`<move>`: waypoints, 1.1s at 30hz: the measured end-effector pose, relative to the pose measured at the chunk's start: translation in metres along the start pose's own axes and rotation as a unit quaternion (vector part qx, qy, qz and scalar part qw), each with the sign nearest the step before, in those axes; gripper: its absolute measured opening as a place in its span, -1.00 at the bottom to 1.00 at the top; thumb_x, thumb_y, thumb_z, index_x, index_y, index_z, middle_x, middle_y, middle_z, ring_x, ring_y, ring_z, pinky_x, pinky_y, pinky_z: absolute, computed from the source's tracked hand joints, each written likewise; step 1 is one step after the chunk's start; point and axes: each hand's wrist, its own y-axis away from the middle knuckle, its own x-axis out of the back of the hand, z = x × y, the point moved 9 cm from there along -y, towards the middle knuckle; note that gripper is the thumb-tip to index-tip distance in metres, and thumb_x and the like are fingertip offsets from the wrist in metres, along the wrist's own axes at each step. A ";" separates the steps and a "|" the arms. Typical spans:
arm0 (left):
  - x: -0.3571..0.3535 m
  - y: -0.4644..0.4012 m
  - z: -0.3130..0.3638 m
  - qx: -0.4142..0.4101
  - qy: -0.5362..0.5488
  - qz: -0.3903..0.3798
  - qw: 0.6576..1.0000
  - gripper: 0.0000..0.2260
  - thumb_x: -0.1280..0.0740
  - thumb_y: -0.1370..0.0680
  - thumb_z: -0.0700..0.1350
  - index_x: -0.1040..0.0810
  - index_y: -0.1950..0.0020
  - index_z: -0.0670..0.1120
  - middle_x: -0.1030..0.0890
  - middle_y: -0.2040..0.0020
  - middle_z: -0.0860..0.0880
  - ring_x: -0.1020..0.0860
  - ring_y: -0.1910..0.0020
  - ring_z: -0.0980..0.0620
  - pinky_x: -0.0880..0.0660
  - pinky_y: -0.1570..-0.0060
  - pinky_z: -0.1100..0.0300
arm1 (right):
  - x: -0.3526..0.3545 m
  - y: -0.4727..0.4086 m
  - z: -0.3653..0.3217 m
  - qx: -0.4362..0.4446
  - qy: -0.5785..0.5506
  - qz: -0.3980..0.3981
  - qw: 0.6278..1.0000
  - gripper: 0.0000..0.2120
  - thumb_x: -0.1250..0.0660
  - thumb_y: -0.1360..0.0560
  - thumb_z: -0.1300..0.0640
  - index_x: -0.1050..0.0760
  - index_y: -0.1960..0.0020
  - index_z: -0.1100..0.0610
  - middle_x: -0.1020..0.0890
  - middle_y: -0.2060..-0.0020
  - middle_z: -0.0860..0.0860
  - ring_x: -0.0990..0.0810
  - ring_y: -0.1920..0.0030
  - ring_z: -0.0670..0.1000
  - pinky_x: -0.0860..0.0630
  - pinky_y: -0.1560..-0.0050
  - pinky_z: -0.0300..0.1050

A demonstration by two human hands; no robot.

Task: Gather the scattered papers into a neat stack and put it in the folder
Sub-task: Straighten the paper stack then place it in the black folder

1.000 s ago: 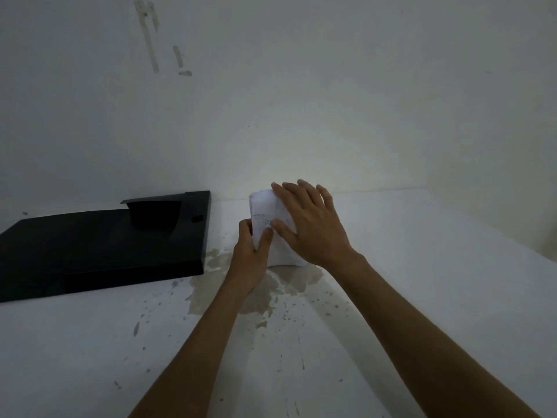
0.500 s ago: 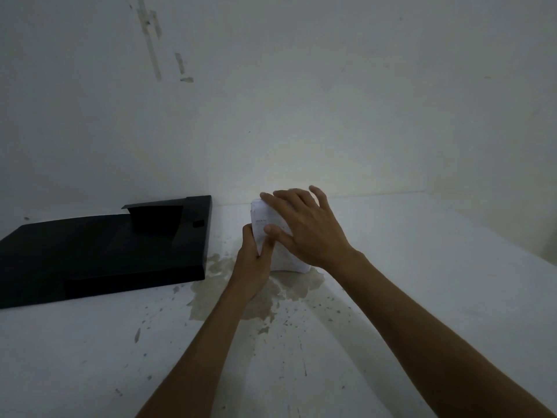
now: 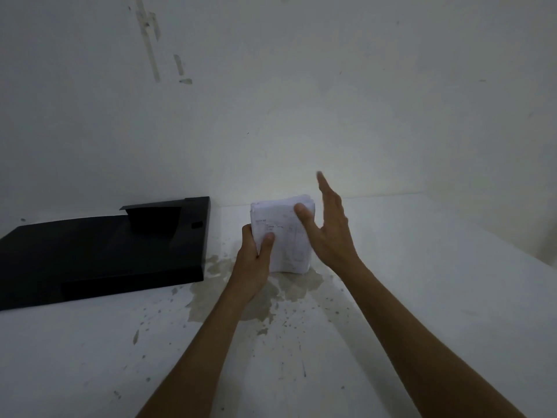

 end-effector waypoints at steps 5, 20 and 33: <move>-0.003 -0.002 0.007 -0.007 -0.019 0.013 1.000 -0.75 -0.13 -0.66 0.08 -0.29 -0.25 -0.02 -0.52 -0.15 -0.01 -0.55 -0.05 0.11 -0.59 0.04 0.14 | -0.038 0.024 0.047 -0.130 -0.156 -0.135 0.970 -0.47 -0.15 -0.62 -0.23 -0.22 -0.52 -0.04 -0.49 -0.36 -0.05 -0.51 -0.33 0.01 -0.50 -0.35 0.12; 0.091 -0.010 0.042 -0.001 -0.009 0.092 0.996 -0.72 -0.17 -0.66 0.04 -0.37 -0.35 0.02 -0.53 -0.07 0.18 -0.53 0.02 0.28 -0.45 0.24 0.49 | -0.082 -0.019 -0.037 -0.101 -0.207 -0.026 0.973 -0.72 -0.21 -0.66 -0.05 -0.34 -0.25 0.11 -0.55 -0.01 -0.12 -0.61 0.01 -0.10 -0.56 0.13 -0.27; 0.237 -0.043 -0.008 0.055 -0.108 0.145 0.982 -0.65 -0.17 -0.66 -0.08 -0.26 -0.44 -0.07 -0.46 -0.27 0.00 -0.48 -0.13 0.05 -0.45 0.02 0.23 | -0.223 -0.044 -0.086 -0.091 -0.152 -0.176 0.968 -0.45 -0.25 -0.64 -0.04 -0.14 -0.54 0.06 -0.61 -0.04 -0.03 -0.62 -0.11 0.04 -0.57 -0.18 0.02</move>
